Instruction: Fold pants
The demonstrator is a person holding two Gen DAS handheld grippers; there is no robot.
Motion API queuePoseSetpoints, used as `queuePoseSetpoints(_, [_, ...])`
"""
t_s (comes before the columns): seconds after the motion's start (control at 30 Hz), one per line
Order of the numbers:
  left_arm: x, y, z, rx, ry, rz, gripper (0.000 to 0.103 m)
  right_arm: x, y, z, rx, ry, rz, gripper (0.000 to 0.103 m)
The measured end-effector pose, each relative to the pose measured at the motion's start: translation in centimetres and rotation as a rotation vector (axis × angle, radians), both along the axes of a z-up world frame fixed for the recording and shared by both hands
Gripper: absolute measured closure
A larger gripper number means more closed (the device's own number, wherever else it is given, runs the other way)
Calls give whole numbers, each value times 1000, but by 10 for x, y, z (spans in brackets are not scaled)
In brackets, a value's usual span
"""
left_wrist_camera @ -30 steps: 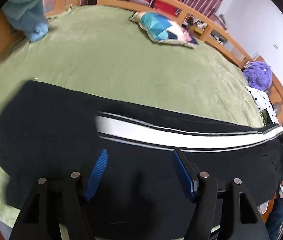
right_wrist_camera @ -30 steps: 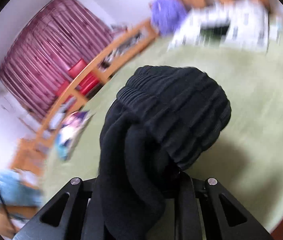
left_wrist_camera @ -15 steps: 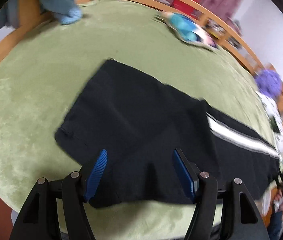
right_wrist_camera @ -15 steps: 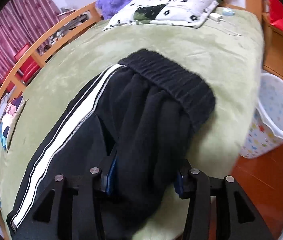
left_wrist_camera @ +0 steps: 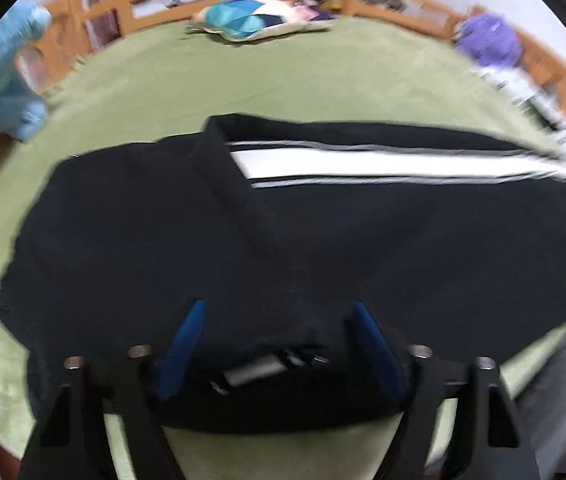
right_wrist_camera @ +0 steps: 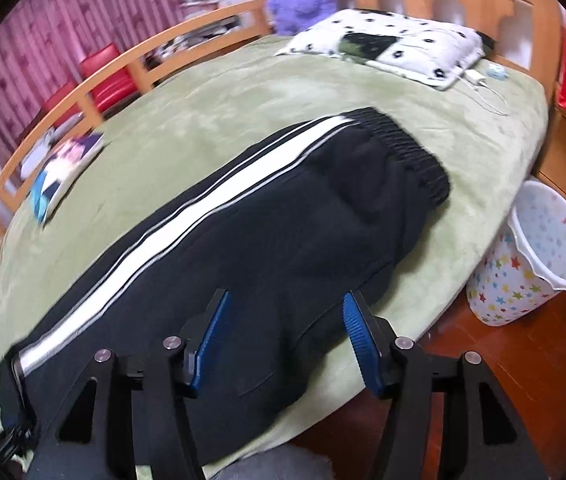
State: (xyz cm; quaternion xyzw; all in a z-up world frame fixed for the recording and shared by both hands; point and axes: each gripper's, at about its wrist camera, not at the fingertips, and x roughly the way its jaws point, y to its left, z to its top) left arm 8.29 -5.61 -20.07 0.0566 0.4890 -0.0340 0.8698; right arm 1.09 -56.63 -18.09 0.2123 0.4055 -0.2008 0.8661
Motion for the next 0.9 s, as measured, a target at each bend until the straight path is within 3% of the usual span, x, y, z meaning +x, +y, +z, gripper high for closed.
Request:
queuePoseSetpoints(0.03, [1,3,0,8,1,-2,76,2,5,-1,-8,6,11,45])
queuePoseSetpoints(0.07, [2,13,5,-56,6,-12,78,5,12,-4,-21,19,26,45])
queuePoseSetpoints(0.1, [2,24,12,-110,1,-10,88,8,15,-6,-28,27,34,45])
queuePoseSetpoints(0.17, [8,48,37,-146,-40,-1,89,16,22,-11,-36,45,49,45])
queuePoseSetpoints(0.3, [42,112,86,-89,-157,98,90,31,31,-20,-19,56,60,45])
queuePoseSetpoints(0.4, [81,161,98,-104,-193,189,90,47,39,-27,-6,69,72,45])
queuePoseSetpoints(0.47, [103,184,90,-170,-146,189,89,55,47,-30,-6,81,85,45])
queuePoseSetpoints(0.5, [113,192,83,-180,-108,197,83,59,53,-31,-10,87,92,45])
queuePoseSetpoints(0.57, [120,198,74,-105,-90,243,67,66,62,-34,-12,98,105,45])
queuePoseSetpoints(0.63, [116,201,71,-16,-145,305,40,71,71,-36,-8,101,115,45])
queuePoseSetpoints(0.67, [112,205,71,-23,-168,302,35,74,75,-37,-4,103,120,45])
queuePoseSetpoints(0.8, [109,212,55,-130,-114,260,32,82,89,-41,1,118,143,45])
queuePoseSetpoints(0.9, [116,204,43,-107,-80,229,32,87,98,-41,-12,126,163,45])
